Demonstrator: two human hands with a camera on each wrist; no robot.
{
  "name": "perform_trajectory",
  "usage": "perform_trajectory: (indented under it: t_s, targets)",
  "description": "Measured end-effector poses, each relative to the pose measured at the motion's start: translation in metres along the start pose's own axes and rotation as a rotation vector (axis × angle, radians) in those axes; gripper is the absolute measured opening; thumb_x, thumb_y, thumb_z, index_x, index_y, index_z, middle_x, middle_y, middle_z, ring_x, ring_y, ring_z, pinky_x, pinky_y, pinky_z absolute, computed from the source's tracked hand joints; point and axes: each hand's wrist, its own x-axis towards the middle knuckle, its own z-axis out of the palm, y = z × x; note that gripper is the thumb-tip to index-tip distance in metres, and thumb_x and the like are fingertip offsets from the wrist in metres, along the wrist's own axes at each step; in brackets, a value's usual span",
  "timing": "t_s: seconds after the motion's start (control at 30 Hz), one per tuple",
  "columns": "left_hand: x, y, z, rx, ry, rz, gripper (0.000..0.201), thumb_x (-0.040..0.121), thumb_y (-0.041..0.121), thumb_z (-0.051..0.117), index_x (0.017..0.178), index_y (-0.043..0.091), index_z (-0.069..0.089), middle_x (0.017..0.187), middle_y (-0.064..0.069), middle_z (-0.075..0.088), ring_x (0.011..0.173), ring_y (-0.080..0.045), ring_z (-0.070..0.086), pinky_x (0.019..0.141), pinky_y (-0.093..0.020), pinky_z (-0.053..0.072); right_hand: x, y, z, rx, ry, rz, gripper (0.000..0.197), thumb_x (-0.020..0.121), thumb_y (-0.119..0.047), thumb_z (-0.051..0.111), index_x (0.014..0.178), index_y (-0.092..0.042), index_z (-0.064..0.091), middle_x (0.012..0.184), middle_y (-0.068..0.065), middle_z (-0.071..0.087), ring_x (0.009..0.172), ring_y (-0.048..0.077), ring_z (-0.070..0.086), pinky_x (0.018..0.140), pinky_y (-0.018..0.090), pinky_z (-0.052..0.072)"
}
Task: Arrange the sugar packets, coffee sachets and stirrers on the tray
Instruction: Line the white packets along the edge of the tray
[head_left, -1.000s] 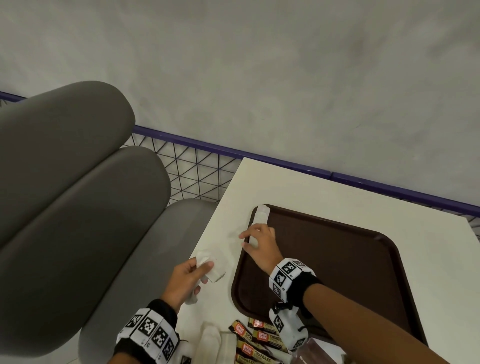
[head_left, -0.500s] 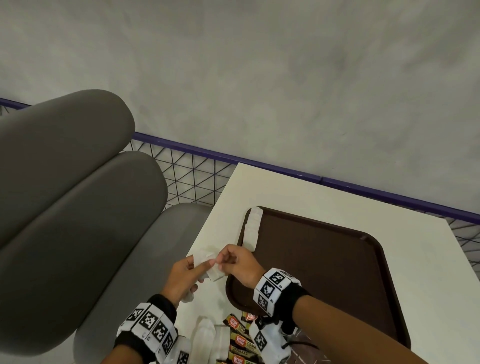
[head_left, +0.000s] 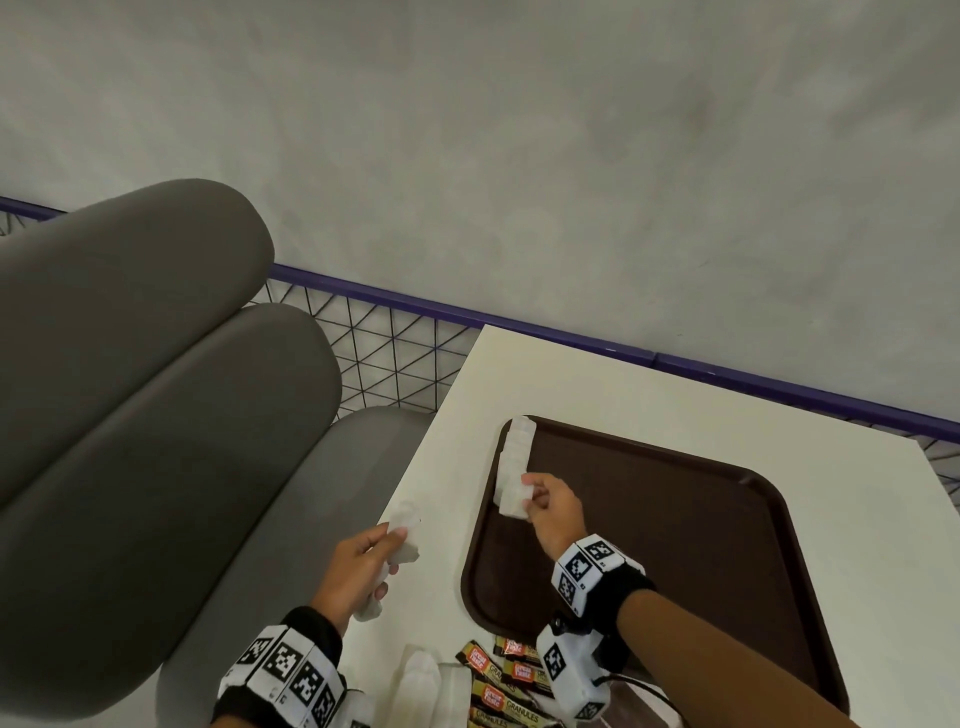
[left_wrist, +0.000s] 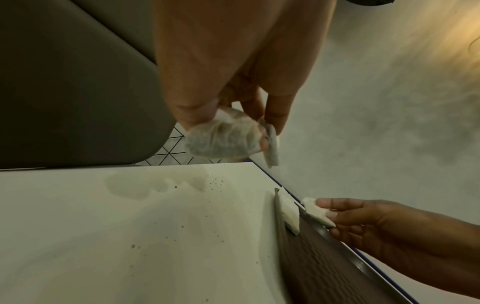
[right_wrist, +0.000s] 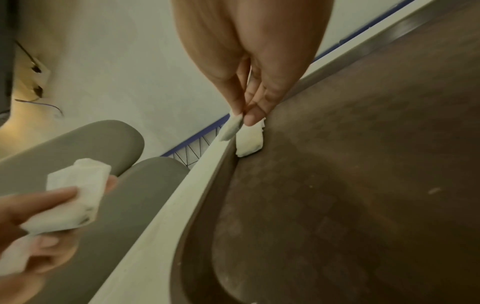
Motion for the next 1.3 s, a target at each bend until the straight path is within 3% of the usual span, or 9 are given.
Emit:
perform_trajectory:
  t_s: [0.1,0.23,0.4,0.53,0.77,0.9,1.0,1.1,1.3]
  targets:
    - [0.003,-0.002,-0.001,0.023,-0.014,0.019,0.018,0.091,0.015,0.057,0.088,0.0,0.066,0.063,-0.006,0.047,0.053,-0.016,0.036,0.043,-0.02,0.032,0.005,0.006,0.005,-0.033,-0.01,-0.012,0.034,0.083,0.012,0.05,0.111,-0.004,0.06,0.093,0.008,0.051,0.076,0.018,0.051,0.079,0.027,0.049]
    - [0.006,-0.001,0.002,-0.013,0.009,0.01,0.005,0.089,0.011,0.06,0.09,0.014,0.063,0.068,-0.006,0.054,0.058,-0.015,0.043,0.04,-0.02,0.033,0.008,0.011,0.014,-0.083,-0.026,-0.035,0.032,0.083,0.011,0.053,0.11,-0.005,0.06,0.089,0.006,0.047,0.067,0.011,0.046,0.065,0.005,0.043]
    - [0.012,-0.006,-0.002,-0.007,0.003,0.007,0.007,0.088,0.01,0.061,0.093,0.008,0.065,0.072,-0.008,0.056,0.059,-0.015,0.044,0.04,-0.021,0.033,0.01,0.012,0.021,-0.167,-0.051,-0.035,0.033,0.085,0.01,0.051,0.113,-0.005,0.059,0.085,-0.002,0.041,0.066,0.006,0.042,0.066,0.01,0.038]
    - [0.017,-0.011,-0.004,0.0,0.013,0.02,0.006,0.086,0.01,0.063,0.089,0.008,0.068,0.062,-0.003,0.058,0.058,-0.014,0.041,0.04,-0.019,0.033,0.012,0.012,0.023,-0.25,-0.069,-0.064,0.034,0.086,0.01,0.047,0.116,-0.004,0.057,0.097,-0.001,0.041,0.064,0.0,0.04,0.061,0.0,0.038]
    - [0.018,-0.01,-0.003,-0.025,0.027,0.042,0.005,0.084,0.011,0.066,0.085,0.009,0.07,0.057,-0.001,0.053,0.055,-0.013,0.039,0.04,-0.019,0.03,0.007,0.007,0.019,-0.345,-0.122,-0.042,0.035,0.09,-0.004,0.048,0.125,-0.009,0.051,0.117,0.004,0.039,0.095,0.015,0.047,0.086,0.014,0.038]
    - [0.016,-0.006,-0.003,-0.031,0.019,0.058,0.004,0.084,0.012,0.067,0.087,0.012,0.07,0.063,-0.008,0.053,0.052,-0.012,0.038,0.039,-0.018,0.032,-0.002,0.0,0.012,-0.359,-0.097,-0.098,0.038,0.087,-0.007,0.053,0.125,-0.015,0.05,0.121,0.003,0.034,0.118,0.014,0.034,0.095,0.015,0.03]
    - [0.014,-0.002,0.001,-0.05,0.033,0.078,0.003,0.083,0.01,0.068,0.086,0.011,0.068,0.055,0.0,0.056,0.048,-0.008,0.041,0.038,-0.018,0.032,-0.012,-0.012,0.014,-0.21,-0.105,-0.16,0.026,0.085,-0.004,0.055,0.106,-0.02,0.054,0.111,-0.004,0.035,0.107,0.009,0.038,0.092,0.016,0.033]
    - [0.008,0.004,0.005,-0.066,0.033,0.101,0.002,0.084,0.009,0.067,0.086,0.009,0.066,0.054,0.004,0.06,0.054,-0.011,0.042,0.038,-0.018,0.032,-0.026,-0.027,0.021,-0.002,-0.204,-0.166,0.025,0.084,-0.004,0.058,0.081,-0.027,0.048,0.098,-0.003,0.046,0.08,0.009,0.046,0.078,0.018,0.039]
    - [-0.003,0.015,0.013,-0.129,0.047,0.151,0.009,0.086,0.008,0.064,0.092,0.002,0.062,0.069,-0.006,0.058,0.056,-0.012,0.042,0.038,-0.016,0.031,-0.06,-0.049,0.038,0.215,-0.376,-0.184,0.02,0.081,-0.01,0.066,0.076,-0.023,0.052,0.082,-0.013,0.056,0.072,0.003,0.052,0.068,0.01,0.042]
